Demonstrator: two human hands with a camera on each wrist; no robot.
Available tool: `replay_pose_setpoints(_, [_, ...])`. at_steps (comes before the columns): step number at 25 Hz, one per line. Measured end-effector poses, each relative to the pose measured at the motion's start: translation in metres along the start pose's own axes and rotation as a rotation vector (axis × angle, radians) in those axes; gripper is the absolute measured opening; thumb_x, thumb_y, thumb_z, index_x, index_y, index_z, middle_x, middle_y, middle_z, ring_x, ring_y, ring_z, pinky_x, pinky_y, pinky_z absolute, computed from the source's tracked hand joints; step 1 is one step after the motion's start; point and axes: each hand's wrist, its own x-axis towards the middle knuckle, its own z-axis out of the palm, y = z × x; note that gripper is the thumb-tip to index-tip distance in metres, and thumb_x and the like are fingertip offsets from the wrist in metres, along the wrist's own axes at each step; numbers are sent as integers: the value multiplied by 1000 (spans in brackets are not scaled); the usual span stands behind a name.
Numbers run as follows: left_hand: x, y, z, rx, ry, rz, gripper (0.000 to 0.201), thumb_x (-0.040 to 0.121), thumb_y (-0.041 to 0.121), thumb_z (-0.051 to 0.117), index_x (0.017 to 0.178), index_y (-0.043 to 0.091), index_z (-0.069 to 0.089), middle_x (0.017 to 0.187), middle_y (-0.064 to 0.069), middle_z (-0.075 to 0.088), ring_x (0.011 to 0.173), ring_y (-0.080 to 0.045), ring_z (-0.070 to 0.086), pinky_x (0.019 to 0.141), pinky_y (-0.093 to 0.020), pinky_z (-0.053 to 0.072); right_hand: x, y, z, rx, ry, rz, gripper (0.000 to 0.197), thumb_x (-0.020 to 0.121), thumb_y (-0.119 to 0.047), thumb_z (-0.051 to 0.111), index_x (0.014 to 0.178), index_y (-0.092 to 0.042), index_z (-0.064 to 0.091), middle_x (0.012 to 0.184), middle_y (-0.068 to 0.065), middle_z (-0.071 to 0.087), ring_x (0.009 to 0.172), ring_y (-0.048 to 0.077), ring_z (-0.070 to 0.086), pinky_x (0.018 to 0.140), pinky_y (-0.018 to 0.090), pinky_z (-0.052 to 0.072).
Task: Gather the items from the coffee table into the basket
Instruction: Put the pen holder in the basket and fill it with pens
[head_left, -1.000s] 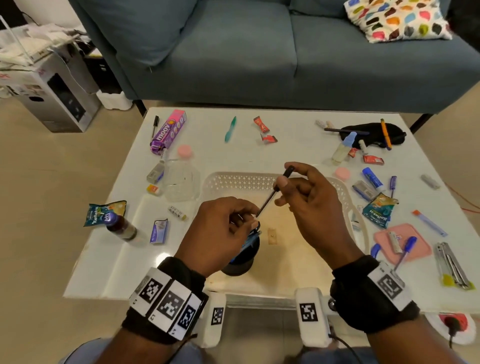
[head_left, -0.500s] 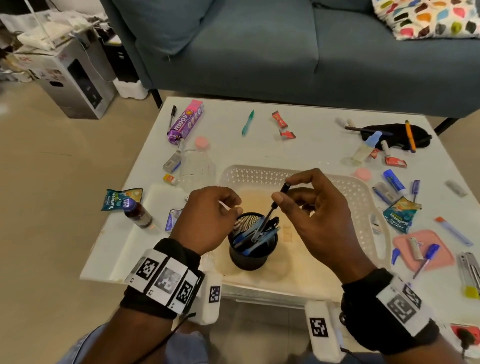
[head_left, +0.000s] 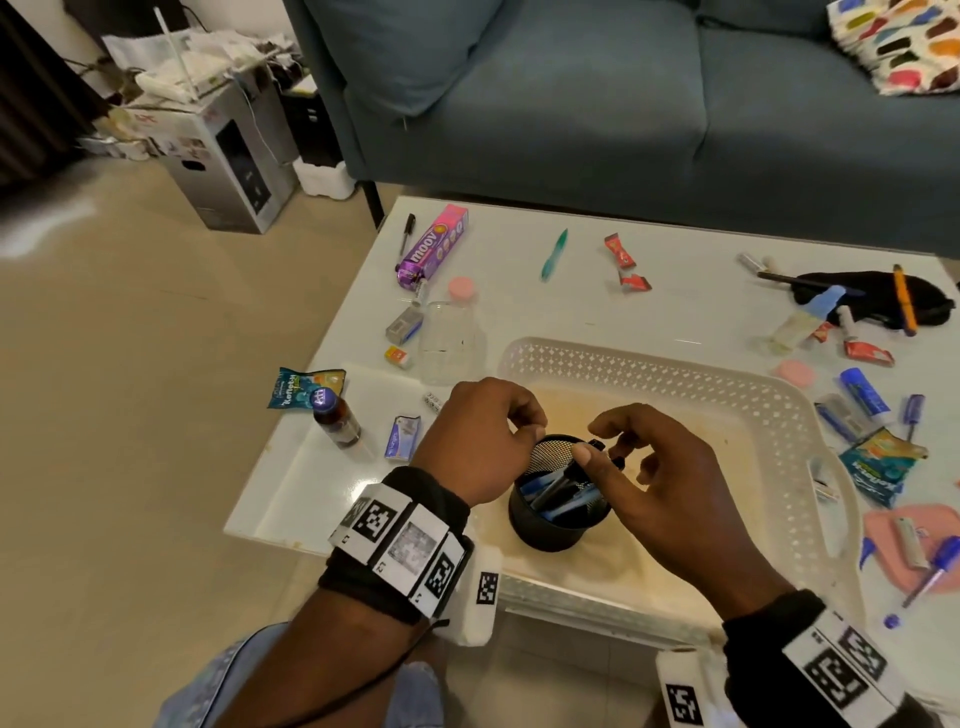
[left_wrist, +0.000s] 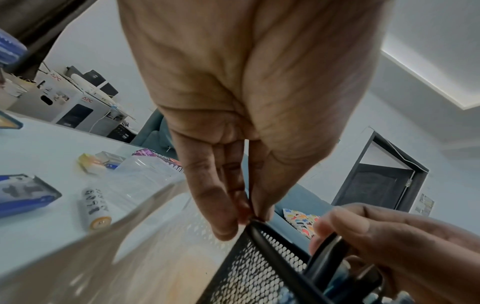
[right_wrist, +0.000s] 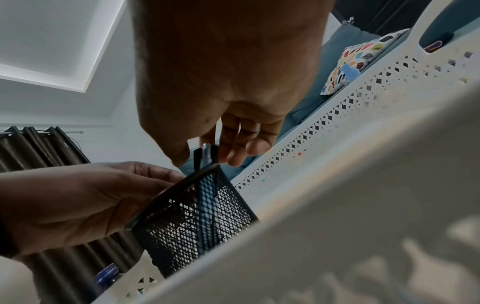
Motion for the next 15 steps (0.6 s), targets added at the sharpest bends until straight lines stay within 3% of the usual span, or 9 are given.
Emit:
replay_pose_setpoints(5, [4, 19, -34, -53, 7, 11, 9, 89, 29, 74, 87, 21, 78, 89, 10, 75, 74, 1, 65, 75, -17, 51, 3, 3, -5, 64, -58, 69, 19, 91, -54, 59, 98, -38, 65, 98, -24, 67, 96, 1, 63, 61, 15, 43])
replay_pose_setpoints(8, [36, 27, -82, -94, 89, 32, 14, 90, 27, 74, 88, 14, 79, 84, 5, 77, 72, -6, 71, 75, -25, 60, 2, 9, -6, 90, -125, 91, 20, 94, -54, 56, 95, -37, 66, 96, -21, 70, 94, 2, 64, 63, 16, 43])
replay_pose_setpoints(10, [77, 28, -117, -92, 161, 6, 19, 91, 25, 73, 90, 6, 77, 85, -9, 77, 72, -20, 74, 75, -36, 63, 2, 11, -6, 108, -142, 97, 22, 96, -55, 54, 96, -37, 66, 95, -20, 71, 93, 2, 65, 67, 18, 46])
replay_pose_setpoints(12, [126, 21, -144, -101, 195, -87, 27, 93, 22, 71, 101, -4, 73, 98, -22, 75, 77, -28, 72, 72, -34, 63, 3, 11, -5, 131, -145, 111, 26, 97, -56, 50, 97, -36, 66, 95, -19, 71, 93, 3, 65, 70, 20, 48])
replay_pose_setpoints(15, [196, -23, -165, -131, 150, -324, 27, 95, 19, 69, 108, -4, 66, 111, -20, 69, 75, -23, 68, 62, -25, 62, 5, 10, -3, 142, -155, 120, 31, 98, -57, 44, 98, -35, 65, 95, -19, 70, 93, 3, 64, 72, 20, 46])
